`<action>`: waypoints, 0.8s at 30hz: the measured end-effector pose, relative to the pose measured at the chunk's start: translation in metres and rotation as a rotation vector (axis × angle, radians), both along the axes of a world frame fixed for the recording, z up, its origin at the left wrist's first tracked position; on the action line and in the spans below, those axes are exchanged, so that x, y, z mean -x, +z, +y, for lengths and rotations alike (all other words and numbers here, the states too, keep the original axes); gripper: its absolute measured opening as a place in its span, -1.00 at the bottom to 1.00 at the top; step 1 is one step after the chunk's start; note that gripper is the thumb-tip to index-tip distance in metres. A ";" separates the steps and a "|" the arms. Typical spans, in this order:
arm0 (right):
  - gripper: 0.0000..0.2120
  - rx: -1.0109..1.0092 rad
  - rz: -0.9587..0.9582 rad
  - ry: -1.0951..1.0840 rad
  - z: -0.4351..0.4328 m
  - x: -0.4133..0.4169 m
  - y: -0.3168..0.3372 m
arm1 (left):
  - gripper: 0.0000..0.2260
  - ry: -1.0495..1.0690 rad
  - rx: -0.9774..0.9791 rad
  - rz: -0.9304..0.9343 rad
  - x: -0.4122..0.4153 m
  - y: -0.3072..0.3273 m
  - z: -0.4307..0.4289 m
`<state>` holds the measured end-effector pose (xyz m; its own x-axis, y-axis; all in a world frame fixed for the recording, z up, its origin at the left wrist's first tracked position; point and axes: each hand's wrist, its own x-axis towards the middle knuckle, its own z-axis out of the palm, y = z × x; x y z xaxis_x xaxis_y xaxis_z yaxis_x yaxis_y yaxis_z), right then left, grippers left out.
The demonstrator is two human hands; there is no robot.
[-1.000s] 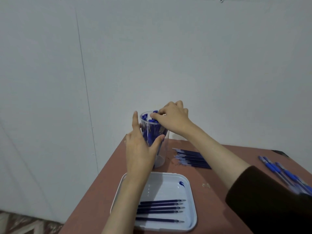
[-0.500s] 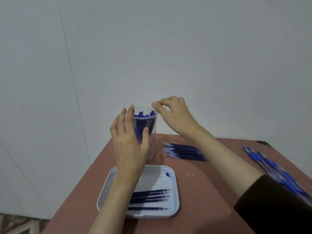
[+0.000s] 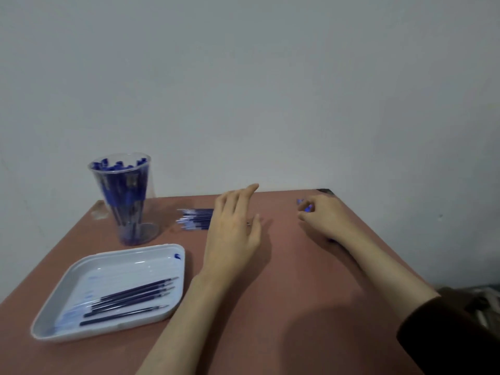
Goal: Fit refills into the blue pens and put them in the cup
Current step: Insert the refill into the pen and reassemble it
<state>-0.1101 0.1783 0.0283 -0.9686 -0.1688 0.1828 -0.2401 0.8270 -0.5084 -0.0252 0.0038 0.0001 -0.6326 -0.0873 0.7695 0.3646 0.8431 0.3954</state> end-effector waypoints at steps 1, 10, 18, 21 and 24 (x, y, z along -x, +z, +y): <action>-0.82 -0.034 -0.003 -0.047 0.010 0.000 0.001 | -0.55 -0.011 0.011 -0.009 0.000 -0.001 0.003; -0.89 -0.158 -0.173 -0.308 0.057 0.015 -0.008 | -0.59 0.008 -0.008 -0.030 -0.001 -0.007 -0.002; -0.71 0.173 -0.263 -0.345 0.057 0.019 -0.008 | -0.61 0.018 -0.044 -0.032 -0.003 -0.006 -0.003; -0.71 0.203 -0.220 -0.370 0.056 0.018 -0.008 | -0.60 0.025 -0.059 -0.023 -0.004 -0.005 -0.003; -0.80 0.189 -0.069 -0.364 0.049 0.014 -0.002 | -0.60 0.020 -0.091 -0.030 -0.005 -0.003 -0.003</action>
